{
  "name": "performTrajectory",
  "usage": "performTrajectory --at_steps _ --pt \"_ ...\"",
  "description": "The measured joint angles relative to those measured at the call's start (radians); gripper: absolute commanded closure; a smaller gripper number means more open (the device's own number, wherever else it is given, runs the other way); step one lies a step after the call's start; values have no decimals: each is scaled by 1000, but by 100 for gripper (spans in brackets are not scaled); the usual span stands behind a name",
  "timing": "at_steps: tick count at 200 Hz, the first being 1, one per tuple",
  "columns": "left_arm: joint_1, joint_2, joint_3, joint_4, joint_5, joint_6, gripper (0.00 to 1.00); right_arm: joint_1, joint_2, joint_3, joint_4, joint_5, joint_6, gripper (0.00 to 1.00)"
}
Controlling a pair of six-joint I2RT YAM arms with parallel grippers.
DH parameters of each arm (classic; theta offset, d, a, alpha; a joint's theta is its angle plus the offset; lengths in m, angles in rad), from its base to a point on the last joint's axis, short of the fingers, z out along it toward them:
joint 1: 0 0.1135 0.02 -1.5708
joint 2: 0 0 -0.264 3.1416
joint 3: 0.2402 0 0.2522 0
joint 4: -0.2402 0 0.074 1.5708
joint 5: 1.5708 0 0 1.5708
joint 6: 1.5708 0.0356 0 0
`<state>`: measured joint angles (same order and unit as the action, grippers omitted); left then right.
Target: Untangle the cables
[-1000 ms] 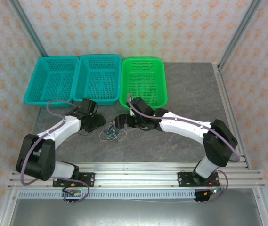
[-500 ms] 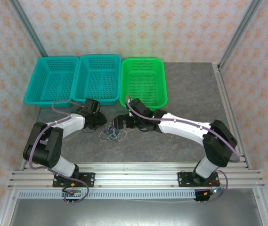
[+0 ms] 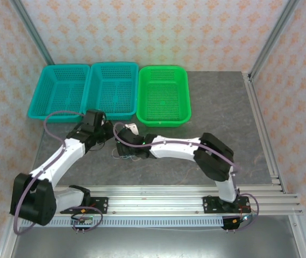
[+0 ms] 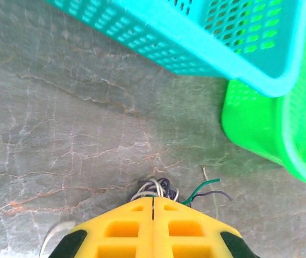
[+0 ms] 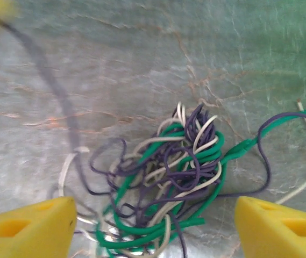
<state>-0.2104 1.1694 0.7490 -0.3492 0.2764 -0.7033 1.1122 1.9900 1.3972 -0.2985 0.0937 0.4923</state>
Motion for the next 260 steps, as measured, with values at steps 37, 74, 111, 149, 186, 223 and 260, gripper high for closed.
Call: performTrajectory --at_steps 37,74,111,149,186,223,260 --pt "13 -124 14 -118 -61 11 100 -9 51 -17 2 86 55 76" --pt "112 -261 68 -234 -171 35 100 -33 -31 -170 16 157 149 84" --pt "172 -253 120 -302 -233 58 100 -70 -179 -388 19 185 261 84" --pt "200 -212 85 -285 -209 56 100 -77 -344 -578 -2 200 363 90" --pt "199 -153 5 -183 -41 58 100 -99 -430 -619 49 161 275 34" --pt "191 -141 -8 -130 55 84 100 -55 -477 -590 218 48 -43 13" --pt "171 -144 -8 -113 73 97 100 -13 -297 -327 257 11 -370 21"
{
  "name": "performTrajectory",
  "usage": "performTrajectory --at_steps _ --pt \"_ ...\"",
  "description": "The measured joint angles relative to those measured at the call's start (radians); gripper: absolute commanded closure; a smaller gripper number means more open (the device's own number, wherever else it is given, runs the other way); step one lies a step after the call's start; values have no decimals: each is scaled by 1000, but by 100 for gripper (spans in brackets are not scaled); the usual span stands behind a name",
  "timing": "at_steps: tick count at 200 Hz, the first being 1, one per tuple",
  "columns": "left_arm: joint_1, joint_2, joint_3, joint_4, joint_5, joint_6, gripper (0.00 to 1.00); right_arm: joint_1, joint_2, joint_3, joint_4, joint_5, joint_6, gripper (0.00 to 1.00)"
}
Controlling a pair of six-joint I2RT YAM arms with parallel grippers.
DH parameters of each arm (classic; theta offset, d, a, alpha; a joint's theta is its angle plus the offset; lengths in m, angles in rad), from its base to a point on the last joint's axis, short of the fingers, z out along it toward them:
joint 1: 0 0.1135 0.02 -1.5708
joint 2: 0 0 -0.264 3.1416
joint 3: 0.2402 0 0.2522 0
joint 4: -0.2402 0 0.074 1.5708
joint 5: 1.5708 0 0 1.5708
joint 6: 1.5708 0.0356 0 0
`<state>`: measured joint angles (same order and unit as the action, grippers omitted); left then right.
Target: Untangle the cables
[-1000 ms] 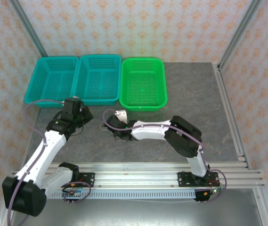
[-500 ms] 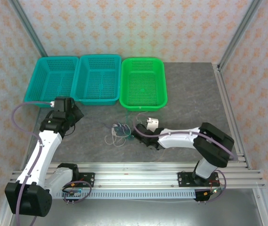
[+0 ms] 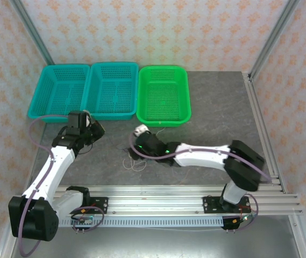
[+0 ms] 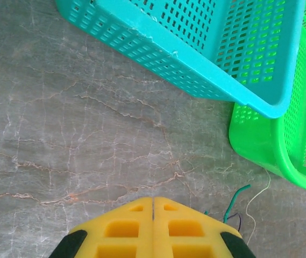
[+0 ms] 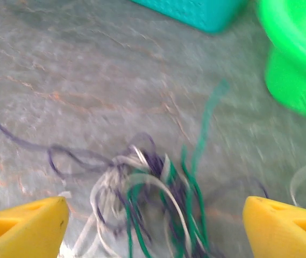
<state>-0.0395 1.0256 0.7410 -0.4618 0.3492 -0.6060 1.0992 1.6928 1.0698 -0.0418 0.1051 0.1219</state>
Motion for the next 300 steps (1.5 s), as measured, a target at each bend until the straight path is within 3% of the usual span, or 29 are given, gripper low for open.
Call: performTrajectory --at_steps 27,53,62,92,118,146,189,217,247,300 --pt "0 -26 0 -3 -10 6 100 0 224 256 -57 58 -90 28" --pt "-6 -56 4 -36 -69 5 100 0 319 272 -109 76 -116 31" --pt "-8 -57 9 -64 -105 5 100 0 330 254 -125 78 -116 38" --pt "-13 -57 16 -164 -237 -19 100 -15 322 202 -126 53 -70 80" --pt "-11 -70 16 -208 -332 -55 100 -78 221 53 -63 -19 38 85" --pt "6 -93 9 -206 -391 -82 100 -151 78 -122 -48 -31 108 100" --pt "-34 -66 -137 -28 -259 -83 100 -159 13 -176 -50 -76 118 100" --pt "-180 -32 -162 45 -209 -76 61 -163 -50 -176 -68 -85 71 100" --pt "-252 -66 -162 103 -188 -16 45 -176 -188 -181 -71 -102 -46 100" --pt "-396 -214 -149 238 -160 188 44 -265 -380 -224 -85 -214 -188 100"
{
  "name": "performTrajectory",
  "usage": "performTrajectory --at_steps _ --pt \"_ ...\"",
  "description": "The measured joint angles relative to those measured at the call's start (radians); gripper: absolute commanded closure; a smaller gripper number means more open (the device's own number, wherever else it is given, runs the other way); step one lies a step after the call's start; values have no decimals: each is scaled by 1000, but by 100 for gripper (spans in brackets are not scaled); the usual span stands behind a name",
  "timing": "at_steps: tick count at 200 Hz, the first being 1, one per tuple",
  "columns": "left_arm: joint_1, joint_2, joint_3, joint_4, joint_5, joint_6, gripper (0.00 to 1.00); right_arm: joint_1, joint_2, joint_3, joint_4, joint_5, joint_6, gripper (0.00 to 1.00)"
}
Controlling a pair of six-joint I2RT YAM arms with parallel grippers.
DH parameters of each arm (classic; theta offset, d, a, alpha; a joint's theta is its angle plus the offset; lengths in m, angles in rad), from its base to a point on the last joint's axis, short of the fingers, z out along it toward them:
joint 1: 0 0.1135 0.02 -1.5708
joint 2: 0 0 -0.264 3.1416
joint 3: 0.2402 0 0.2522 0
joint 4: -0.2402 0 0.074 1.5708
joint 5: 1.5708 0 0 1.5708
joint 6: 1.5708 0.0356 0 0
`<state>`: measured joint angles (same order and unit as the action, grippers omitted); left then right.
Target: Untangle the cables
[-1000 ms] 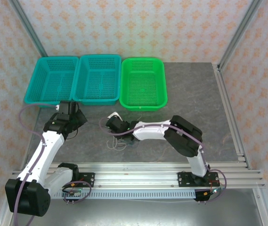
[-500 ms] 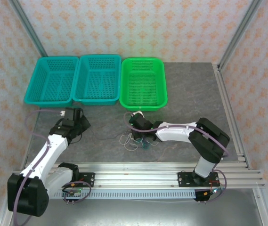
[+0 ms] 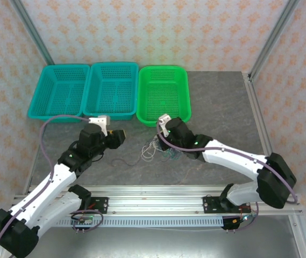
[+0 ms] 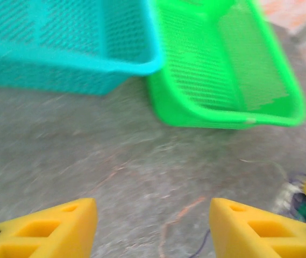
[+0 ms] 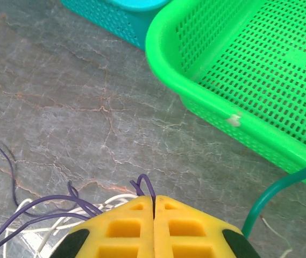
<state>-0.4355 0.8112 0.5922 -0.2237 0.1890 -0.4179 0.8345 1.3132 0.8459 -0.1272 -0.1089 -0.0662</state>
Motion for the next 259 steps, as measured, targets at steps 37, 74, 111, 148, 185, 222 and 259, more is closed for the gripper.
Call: performTrajectory --at_steps 37,74,111,148,185,222,259 --pt "-81 90 -38 161 103 75 45 -109 -112 -55 -6 -138 -6 100" --pt "-121 269 -70 217 258 133 45 -161 -204 -68 -2 -241 6 100" --pt "-172 441 -56 301 348 183 39 -214 -211 -68 12 -322 48 100" --pt "-198 617 -9 405 372 204 19 -220 -205 -68 32 -388 96 100" --pt "-234 727 37 576 370 181 21 -220 -198 -68 66 -437 143 100" --pt "-257 749 63 657 285 153 92 -220 -190 -77 83 -444 185 100" --pt "-259 647 3 638 82 122 100 -220 -241 -160 92 -259 226 100"
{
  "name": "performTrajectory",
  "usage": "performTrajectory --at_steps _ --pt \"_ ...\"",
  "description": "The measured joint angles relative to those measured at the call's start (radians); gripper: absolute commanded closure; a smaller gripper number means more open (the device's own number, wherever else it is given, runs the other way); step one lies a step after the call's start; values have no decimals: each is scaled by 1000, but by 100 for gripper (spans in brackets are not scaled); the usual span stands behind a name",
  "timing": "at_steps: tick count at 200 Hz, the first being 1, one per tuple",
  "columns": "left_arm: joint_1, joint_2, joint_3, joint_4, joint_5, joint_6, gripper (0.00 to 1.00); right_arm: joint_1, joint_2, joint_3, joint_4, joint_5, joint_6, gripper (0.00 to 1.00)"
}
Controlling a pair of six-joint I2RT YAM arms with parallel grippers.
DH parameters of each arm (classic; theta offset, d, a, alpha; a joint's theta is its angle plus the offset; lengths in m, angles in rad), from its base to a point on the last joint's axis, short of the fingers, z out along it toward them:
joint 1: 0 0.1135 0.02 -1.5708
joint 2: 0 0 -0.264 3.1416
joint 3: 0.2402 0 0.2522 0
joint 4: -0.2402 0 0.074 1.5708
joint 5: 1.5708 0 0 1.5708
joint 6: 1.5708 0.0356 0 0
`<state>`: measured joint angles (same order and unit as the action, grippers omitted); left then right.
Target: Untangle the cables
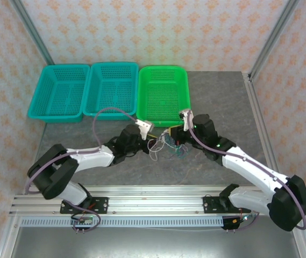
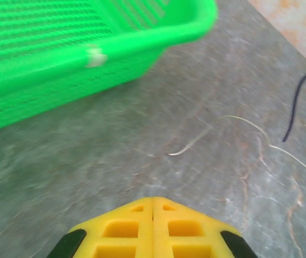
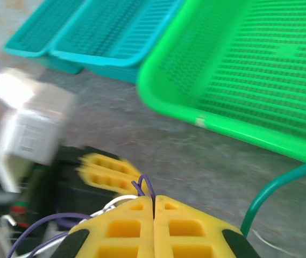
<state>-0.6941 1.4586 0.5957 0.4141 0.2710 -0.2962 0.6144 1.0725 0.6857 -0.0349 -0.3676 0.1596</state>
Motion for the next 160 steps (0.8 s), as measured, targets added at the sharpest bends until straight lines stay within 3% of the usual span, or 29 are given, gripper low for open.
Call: performTrajectory --at_steps 43,69,93,116,138,160 --pt "13 -278 -84 -212 -312 -72 100 1 -55 -67 -55 272 110 100" --pt "105 -425 -85 -379 -438 -146 100 2 -84 -97 -132 457 241 100" --pt "218 -493 -95 -485 -476 -216 100 -24 -138 -114 -232 623 369 100" --pt "300 -523 -105 -566 -497 -276 100 -141 -200 -138 -347 742 480 100" --pt "346 -525 -105 -613 -496 -314 100 -249 -245 -178 -403 772 540 100" --pt "358 -519 -105 -625 -481 -333 100 -269 -244 -216 -398 739 547 100"
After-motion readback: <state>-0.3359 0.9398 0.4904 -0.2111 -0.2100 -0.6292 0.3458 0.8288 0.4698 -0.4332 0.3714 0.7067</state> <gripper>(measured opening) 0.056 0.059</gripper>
